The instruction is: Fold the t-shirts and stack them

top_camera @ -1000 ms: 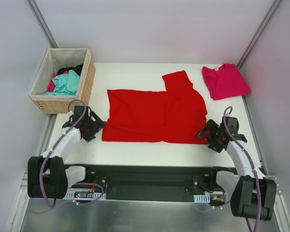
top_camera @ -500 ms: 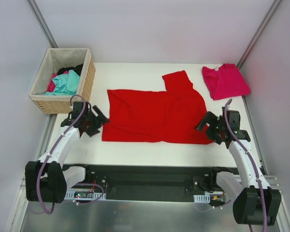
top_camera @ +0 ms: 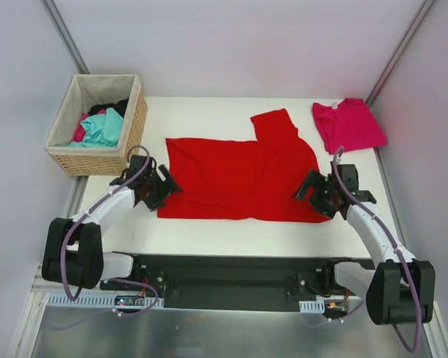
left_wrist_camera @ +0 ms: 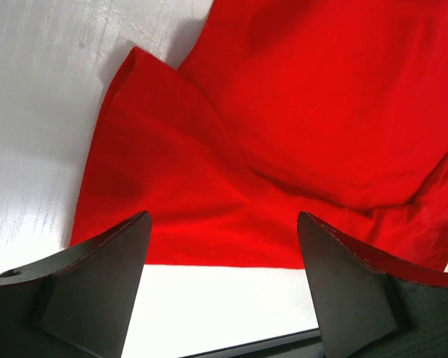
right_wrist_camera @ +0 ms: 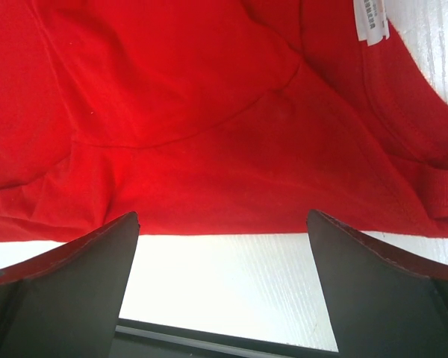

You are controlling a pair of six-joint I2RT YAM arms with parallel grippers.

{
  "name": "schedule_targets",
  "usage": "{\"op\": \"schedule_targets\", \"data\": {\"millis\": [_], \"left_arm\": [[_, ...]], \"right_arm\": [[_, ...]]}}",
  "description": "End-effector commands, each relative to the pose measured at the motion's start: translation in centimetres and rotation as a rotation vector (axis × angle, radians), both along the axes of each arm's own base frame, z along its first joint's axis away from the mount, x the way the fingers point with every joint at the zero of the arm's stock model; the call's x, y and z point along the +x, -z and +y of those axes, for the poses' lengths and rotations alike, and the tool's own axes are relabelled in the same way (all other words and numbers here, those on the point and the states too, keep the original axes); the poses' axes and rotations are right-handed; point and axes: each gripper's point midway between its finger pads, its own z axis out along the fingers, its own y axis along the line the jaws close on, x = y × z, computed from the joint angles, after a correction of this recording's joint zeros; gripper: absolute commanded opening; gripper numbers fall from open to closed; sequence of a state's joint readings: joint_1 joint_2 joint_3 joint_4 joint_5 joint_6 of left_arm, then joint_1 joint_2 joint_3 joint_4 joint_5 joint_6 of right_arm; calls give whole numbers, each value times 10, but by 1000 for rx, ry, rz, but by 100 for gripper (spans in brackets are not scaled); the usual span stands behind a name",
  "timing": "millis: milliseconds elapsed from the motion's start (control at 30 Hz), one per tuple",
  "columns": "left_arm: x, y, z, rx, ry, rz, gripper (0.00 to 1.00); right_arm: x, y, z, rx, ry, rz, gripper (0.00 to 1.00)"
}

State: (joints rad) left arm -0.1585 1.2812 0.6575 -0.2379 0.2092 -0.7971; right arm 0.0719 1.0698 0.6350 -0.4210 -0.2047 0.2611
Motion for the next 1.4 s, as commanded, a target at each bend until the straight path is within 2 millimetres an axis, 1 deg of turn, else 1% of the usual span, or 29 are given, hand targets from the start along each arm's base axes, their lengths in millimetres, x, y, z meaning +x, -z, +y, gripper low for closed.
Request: {"op": "schedule_targets", "data": {"millis": [0,200,400,533,600,667,700,867,933,967,1033,1067,1100,1200,1367], "left_arm": [[3,9,-6,-17,4,1,79],[-2,21,-4,-9,-5,30,79],[-8,33,-3,-3,-5,64,79],[-16,44,2,0,-13,96,79],[-17,46,5,-1,-20,98,79],[-20,46,11,-6,-35,98,78],[-21,47,13,-6,-43,99,78],[-30,48,36,22,-124,109,76],[-31,47,42,35,-146,109,76],[-32,47,49,48,-172,112,76],[-35,46,53,67,-186,113,76],[-34,45,59,70,-211,116,76],[-36,46,63,78,-223,122,76],[-36,45,70,90,-251,128,76],[-35,37,85,113,-314,102,75]], "right_arm": [[8,6,0,-5,11,-15,100],[5,21,-2,-19,16,18,99],[1,41,-6,-37,33,87,100],[-4,52,-8,-45,48,121,100],[-7,56,-11,-49,64,139,100],[-9,60,-18,-57,91,157,100],[-14,62,-21,-63,99,178,99],[-21,63,-38,-107,159,202,100],[-24,64,-39,-111,165,212,100],[-24,64,-39,-112,168,217,100],[-25,65,-39,-112,168,222,100],[-26,65,-39,-109,170,224,100],[-26,66,-42,-105,186,228,100],[-26,66,-44,-104,195,232,100],[-31,63,-54,-142,230,228,100]]}}
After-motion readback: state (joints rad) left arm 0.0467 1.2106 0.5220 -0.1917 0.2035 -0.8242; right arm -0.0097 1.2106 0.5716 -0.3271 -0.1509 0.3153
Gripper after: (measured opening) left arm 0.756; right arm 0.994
